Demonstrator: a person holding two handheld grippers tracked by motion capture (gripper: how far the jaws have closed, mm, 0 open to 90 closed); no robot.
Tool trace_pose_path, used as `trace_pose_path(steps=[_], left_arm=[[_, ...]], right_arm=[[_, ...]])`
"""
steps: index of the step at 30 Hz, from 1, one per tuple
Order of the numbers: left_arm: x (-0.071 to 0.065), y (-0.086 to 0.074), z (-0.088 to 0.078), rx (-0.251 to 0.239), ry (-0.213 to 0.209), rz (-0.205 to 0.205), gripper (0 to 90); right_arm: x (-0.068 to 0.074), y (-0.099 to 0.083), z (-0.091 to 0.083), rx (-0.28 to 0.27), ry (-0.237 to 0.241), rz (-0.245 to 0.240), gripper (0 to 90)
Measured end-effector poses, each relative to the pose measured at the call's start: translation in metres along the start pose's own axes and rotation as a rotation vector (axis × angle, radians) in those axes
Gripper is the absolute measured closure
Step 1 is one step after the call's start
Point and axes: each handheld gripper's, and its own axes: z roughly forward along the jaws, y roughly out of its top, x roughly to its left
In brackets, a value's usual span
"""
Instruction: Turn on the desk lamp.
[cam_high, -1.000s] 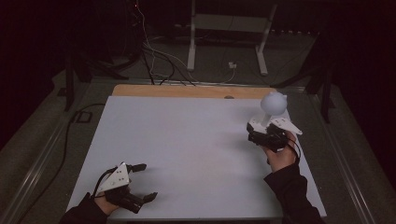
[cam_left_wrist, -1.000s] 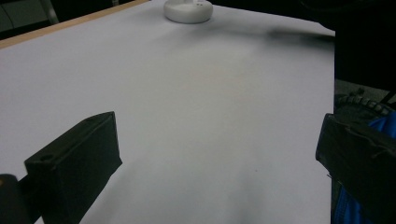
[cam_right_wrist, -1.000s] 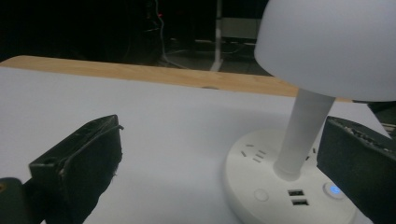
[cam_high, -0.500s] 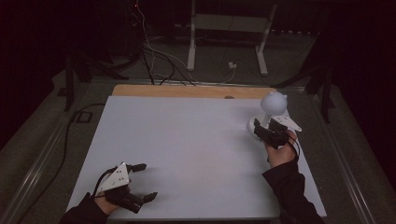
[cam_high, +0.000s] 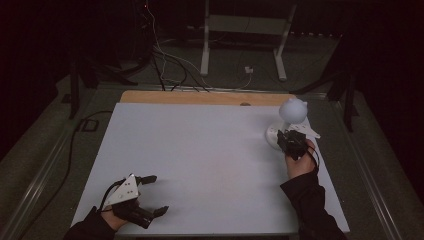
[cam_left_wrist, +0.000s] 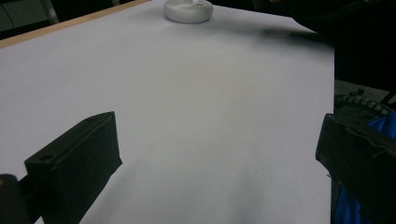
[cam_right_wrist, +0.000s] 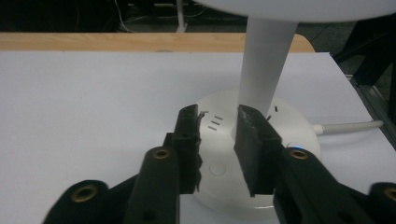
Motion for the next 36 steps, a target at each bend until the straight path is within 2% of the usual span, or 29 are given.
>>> trace_pose_path(steps=[9,11,19,36], left_arm=[[0.000,0.000,0.000,0.000,-0.001,0.001,0.3],[0.000,0.000,0.000,-0.001,-0.001,0.001,0.3],[0.000,0.000,0.000,0.002,-0.001,0.003,0.3],[-0.001,0.000,0.000,0.004,0.000,0.005,0.3]], right_arm=[[0.001,-0.004,0.009,0.059,-0.029,-0.033,86.7],[0.002,-0.005,0.011,0.069,-0.037,-0.025,89.5],[0.000,-0.009,0.018,0.108,-0.028,-0.021,89.9],[-0.002,-0.012,0.026,0.108,-0.005,-0.024,89.8]])
